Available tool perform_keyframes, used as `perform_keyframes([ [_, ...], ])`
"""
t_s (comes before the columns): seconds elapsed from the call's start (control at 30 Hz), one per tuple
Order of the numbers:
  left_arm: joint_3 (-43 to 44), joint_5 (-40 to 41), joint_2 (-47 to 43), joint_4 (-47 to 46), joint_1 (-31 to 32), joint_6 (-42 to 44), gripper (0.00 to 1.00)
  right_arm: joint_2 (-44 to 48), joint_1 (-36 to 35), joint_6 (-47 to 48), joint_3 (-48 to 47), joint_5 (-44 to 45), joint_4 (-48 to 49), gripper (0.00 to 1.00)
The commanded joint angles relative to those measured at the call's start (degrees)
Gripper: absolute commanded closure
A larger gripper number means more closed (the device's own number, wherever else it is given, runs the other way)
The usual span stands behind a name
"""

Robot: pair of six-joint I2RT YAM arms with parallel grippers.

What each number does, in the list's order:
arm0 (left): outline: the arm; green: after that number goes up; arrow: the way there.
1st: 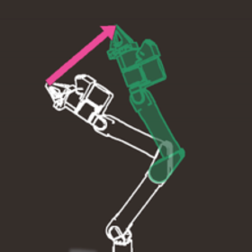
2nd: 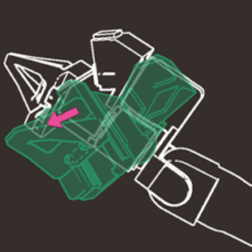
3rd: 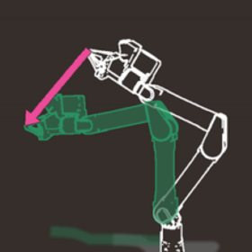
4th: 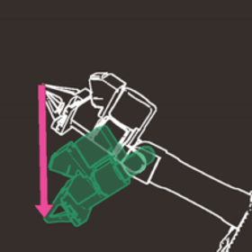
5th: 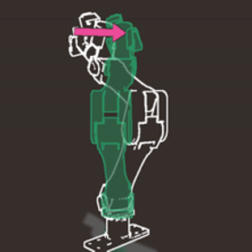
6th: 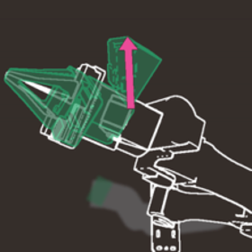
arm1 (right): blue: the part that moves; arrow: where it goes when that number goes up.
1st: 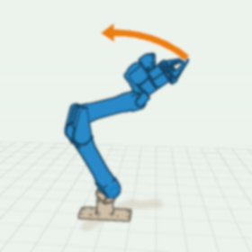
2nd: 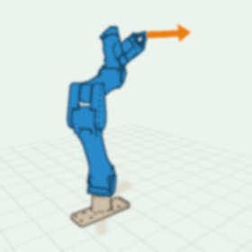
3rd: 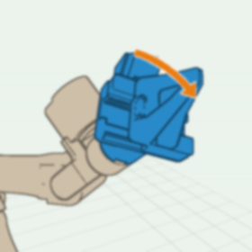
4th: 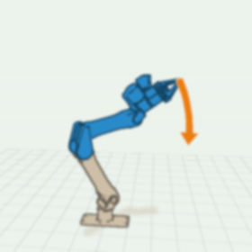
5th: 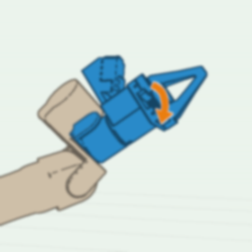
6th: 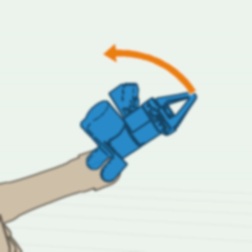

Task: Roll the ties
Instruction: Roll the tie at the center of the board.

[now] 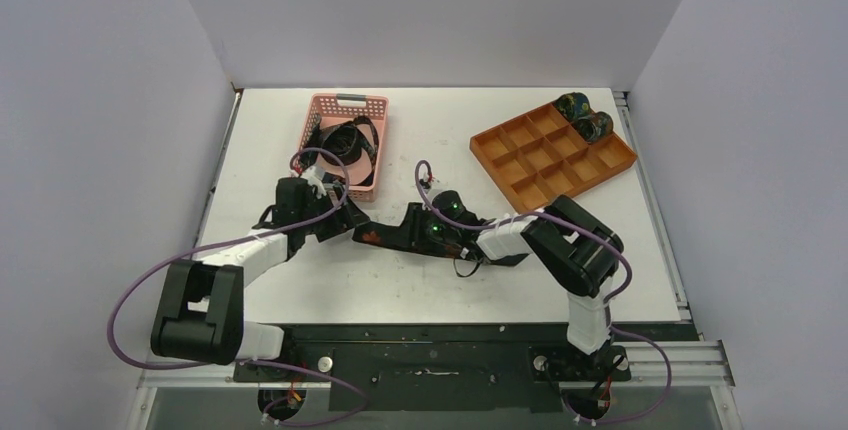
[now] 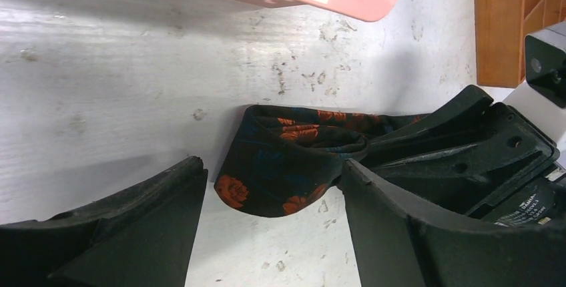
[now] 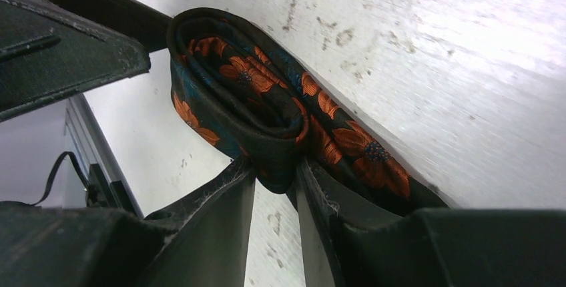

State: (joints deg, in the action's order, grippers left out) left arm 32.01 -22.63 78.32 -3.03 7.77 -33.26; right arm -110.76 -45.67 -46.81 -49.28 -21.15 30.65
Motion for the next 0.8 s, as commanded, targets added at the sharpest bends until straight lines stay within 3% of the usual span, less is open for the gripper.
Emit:
perform_keyframes([
  [0.0,-1.0,1.2,1.3,-8.5,2.0,-3.0,0.29,2.2,1.6,6.4,4.2,1.0,-11.7,0.68],
  [0.5,-17.8,5.3,-0.2,-37.6,15.3,-22.1,0.3,10.1,3.9,17.3,5.3,-2.5,-26.3,0.67],
  [0.63,-22.7,9.6,-5.2,-39.5,19.0,-24.8,0.3,10.7,3.7,18.5,4.9,-2.6,-28.9,0.66],
  [0.77,-26.5,15.4,-15.0,-32.0,22.2,-26.2,0.3,12.6,3.8,18.9,5.8,-1.4,-30.5,0.66],
])
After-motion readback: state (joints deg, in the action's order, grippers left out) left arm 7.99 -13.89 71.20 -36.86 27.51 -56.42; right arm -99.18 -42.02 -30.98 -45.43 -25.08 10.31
